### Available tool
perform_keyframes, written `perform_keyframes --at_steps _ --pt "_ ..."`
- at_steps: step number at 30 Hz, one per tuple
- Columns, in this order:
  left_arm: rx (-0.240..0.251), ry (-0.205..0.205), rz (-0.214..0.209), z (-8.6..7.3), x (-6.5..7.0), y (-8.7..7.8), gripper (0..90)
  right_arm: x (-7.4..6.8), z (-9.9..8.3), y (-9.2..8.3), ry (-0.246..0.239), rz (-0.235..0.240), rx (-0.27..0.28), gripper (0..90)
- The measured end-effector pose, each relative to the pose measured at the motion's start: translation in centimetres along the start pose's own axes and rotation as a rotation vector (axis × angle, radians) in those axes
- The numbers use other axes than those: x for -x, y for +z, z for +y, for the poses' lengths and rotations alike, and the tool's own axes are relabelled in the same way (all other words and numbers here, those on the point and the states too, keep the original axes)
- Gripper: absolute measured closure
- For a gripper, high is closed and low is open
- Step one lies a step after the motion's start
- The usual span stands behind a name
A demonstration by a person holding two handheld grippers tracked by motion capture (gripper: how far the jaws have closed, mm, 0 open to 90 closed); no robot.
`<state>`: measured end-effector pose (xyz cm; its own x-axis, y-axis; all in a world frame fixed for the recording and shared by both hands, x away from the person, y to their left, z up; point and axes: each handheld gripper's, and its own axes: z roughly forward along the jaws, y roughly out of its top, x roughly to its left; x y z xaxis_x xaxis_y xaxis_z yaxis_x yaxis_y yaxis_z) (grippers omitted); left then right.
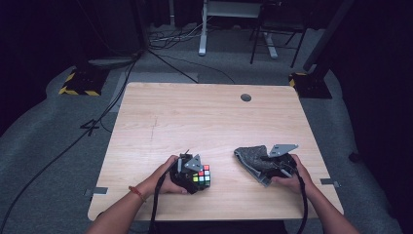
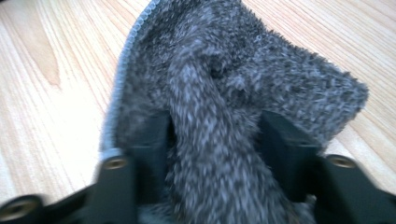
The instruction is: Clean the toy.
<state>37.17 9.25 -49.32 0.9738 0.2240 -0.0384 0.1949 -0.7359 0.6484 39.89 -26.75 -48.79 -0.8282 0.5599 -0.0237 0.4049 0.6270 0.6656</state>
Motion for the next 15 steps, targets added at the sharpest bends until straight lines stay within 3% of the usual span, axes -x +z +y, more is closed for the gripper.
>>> perform_keyframes --at_steps 3,6,11,15 --pt "0.006 0.009 -0.008 -0.1 0.1 0.0 31.3 -0.5 0.2 -0.1 -0.036 0.003 -0.008 66.9" --pt "0.000 0.004 -0.004 -0.1 0.3 0.0 31.8 -0.8 0.3 -0.1 -0.055 0.000 -0.011 73.1" --pt "0.016 0.008 0.030 0.8 0.4 -0.3 33.3 -0.9 0.3 -0.8 -0.049 0.029 0.034 76.6" --pt "0.060 0.019 0.025 1.9 0.3 -0.9 33.4 -1.7 1.1 -1.9 -0.067 0.057 0.102 76.6"
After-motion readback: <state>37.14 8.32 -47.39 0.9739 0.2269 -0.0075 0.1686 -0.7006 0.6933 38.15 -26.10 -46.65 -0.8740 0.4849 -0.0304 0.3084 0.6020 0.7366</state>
